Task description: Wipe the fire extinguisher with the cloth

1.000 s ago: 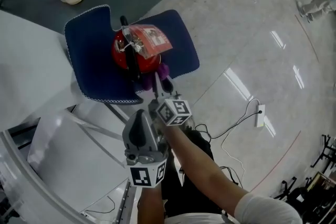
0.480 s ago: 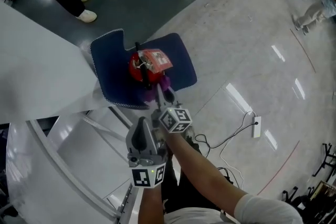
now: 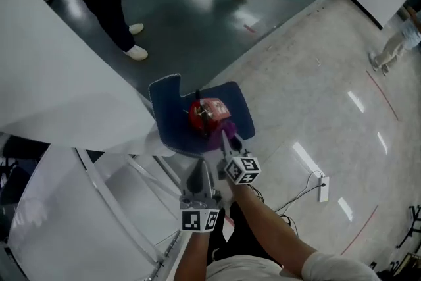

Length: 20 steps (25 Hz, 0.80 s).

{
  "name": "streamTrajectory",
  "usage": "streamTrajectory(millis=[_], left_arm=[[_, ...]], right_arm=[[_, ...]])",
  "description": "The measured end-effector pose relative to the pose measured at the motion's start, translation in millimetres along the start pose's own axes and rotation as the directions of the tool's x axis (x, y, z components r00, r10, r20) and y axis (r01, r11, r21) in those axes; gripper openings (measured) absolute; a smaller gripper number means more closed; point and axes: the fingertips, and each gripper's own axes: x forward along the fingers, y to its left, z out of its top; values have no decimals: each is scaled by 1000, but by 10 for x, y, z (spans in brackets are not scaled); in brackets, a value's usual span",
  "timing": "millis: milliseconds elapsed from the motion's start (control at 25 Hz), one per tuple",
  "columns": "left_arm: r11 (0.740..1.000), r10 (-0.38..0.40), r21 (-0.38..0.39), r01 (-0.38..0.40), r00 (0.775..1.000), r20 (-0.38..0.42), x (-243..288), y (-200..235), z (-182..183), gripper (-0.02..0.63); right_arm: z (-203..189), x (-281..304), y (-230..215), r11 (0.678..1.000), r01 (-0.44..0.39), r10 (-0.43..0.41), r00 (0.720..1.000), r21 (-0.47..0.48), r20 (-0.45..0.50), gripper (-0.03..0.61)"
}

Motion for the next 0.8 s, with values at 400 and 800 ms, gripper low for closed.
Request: streamTrajectory(millis=[400,800], left_arm=[[995,67,82,-63,997,-47,34,-53,517,5],[992,121,37,-119,991,-49,-105,-213,765,5]], right_arm=[[1012,-504,747,955,-124,118,992,-271,-37,58],[1421,-1304,1434,845,-242,213,970,-477,-115,58]])
